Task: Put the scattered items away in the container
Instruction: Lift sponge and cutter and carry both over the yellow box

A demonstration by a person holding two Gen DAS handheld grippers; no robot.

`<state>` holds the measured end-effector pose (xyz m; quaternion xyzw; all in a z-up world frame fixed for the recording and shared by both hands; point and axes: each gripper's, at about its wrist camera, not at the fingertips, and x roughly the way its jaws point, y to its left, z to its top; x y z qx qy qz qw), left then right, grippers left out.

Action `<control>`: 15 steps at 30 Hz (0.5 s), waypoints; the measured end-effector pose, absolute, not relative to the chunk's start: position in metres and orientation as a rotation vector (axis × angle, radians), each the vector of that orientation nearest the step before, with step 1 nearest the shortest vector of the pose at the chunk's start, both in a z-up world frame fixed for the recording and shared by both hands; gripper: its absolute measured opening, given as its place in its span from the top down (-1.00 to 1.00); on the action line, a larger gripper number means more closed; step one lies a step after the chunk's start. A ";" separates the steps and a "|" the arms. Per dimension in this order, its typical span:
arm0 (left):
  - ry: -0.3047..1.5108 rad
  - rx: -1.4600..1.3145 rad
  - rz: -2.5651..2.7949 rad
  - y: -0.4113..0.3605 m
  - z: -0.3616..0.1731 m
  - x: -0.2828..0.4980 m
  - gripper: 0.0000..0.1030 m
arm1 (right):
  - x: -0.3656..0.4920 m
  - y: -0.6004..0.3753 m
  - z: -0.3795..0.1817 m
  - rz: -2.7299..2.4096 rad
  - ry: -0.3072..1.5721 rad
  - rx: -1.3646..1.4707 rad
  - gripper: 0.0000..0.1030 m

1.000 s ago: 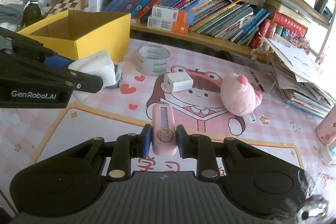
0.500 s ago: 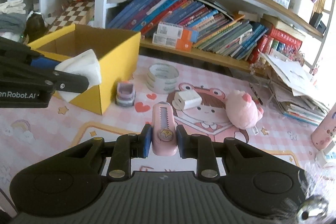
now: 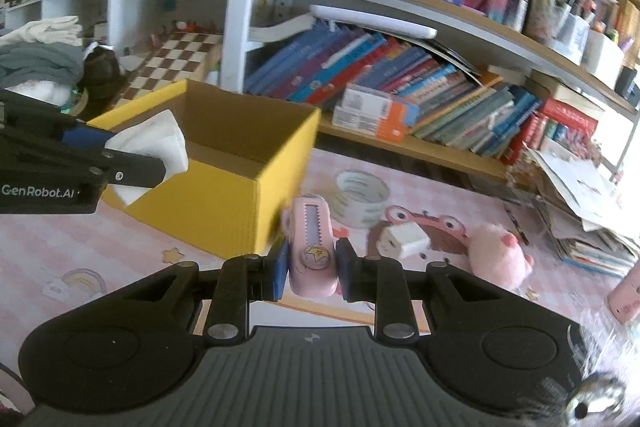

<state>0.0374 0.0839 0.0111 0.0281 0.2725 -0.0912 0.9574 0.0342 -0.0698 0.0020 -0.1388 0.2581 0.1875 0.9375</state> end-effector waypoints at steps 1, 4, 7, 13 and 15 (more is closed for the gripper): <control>0.552 0.054 -0.178 0.088 0.011 0.037 0.42 | 0.034 -0.066 0.002 0.389 0.526 -0.287 0.54; 0.553 0.047 -0.158 0.100 0.011 0.036 0.42 | 0.036 -0.053 0.003 0.409 0.523 -0.297 0.54; 0.554 0.040 -0.136 0.113 0.011 0.035 0.42 | 0.039 -0.040 0.004 0.427 0.519 -0.303 0.54; 0.549 0.035 -0.101 0.134 0.012 0.038 0.42 | 0.048 -0.018 0.008 0.467 0.510 -0.313 0.54; 0.545 0.036 -0.094 0.139 0.013 0.041 0.42 | 0.052 -0.010 0.009 0.479 0.510 -0.312 0.54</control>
